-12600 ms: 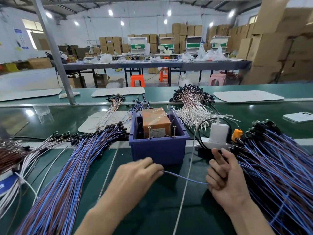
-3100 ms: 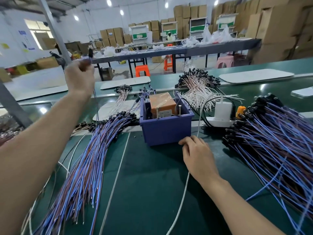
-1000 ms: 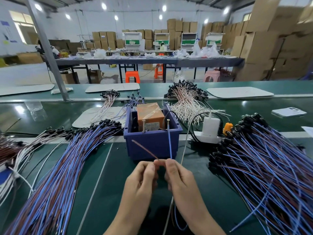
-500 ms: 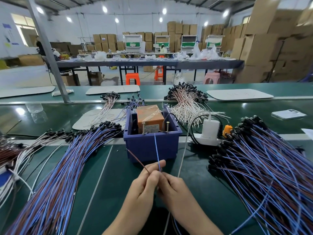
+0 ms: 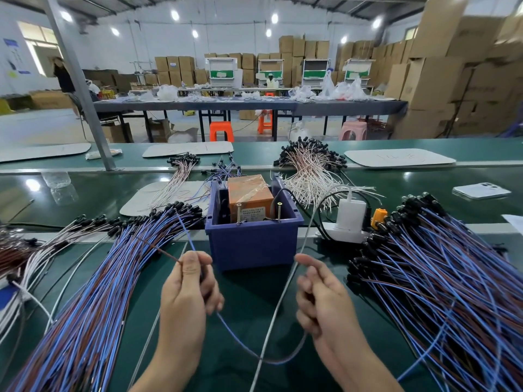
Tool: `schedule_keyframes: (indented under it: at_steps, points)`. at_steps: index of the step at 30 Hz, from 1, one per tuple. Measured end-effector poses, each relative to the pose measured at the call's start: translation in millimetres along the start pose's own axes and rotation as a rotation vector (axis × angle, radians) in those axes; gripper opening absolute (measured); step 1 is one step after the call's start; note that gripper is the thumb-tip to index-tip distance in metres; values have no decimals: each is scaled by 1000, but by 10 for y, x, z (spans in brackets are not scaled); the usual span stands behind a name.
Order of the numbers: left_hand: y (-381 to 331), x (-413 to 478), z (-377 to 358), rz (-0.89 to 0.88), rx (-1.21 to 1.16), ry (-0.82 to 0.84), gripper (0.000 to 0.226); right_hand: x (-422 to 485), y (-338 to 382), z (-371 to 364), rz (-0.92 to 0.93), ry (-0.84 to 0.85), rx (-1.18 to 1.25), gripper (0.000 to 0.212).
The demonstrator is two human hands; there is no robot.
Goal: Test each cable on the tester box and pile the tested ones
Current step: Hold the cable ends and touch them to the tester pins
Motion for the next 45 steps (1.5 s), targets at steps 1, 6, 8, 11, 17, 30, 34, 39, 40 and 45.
schedule_keyframes:
  at_steps: [1, 6, 8, 11, 17, 30, 34, 39, 40, 45]
  points:
    - [-3, 4, -1, 14, -14, 14, 33, -2, 17, 59, -31, -8, 61, 29]
    - [117, -161, -273, 107, 48, 235, 32, -48, 52, 5, -92, 58, 37, 32]
    - [175, -252, -399, 150, 89, 329, 33, -89, 58, -125, -80, 134, -55, 33]
    - [197, -322, -499, 192, 144, 402, 33, -130, 101, -291, -23, 229, -150, 37]
    - [203, -362, -580, 219, 179, 497, 35, -127, 110, -421, 180, 302, -221, 37]
    - [131, -127, -219, -185, 507, 164, 32, -93, 232, -188, 357, -60, -386, 25]
    - [174, -38, -47, -201, 540, 51, 40, -93, 152, -187, 466, -155, -602, 28]
    - [152, -21, -32, -275, 630, -6, 28, -51, 238, -176, 588, -275, -720, 22]
    - [147, -19, -56, -296, 643, -13, 25, -35, 254, -183, 616, -293, -740, 20]
    - [123, 78, -220, -365, 699, -5, 25, 91, 296, -189, 708, -374, -779, 15]
Point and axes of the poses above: each hand's wrist, its own x-axis towards the middle knuckle, its own z-axis out of the back of the hand, y = z × x, the point moved 7 cm from there along x, towards the middle knuckle, and after that the axes turned 6 degrees about -x, right-handed, at the moved point
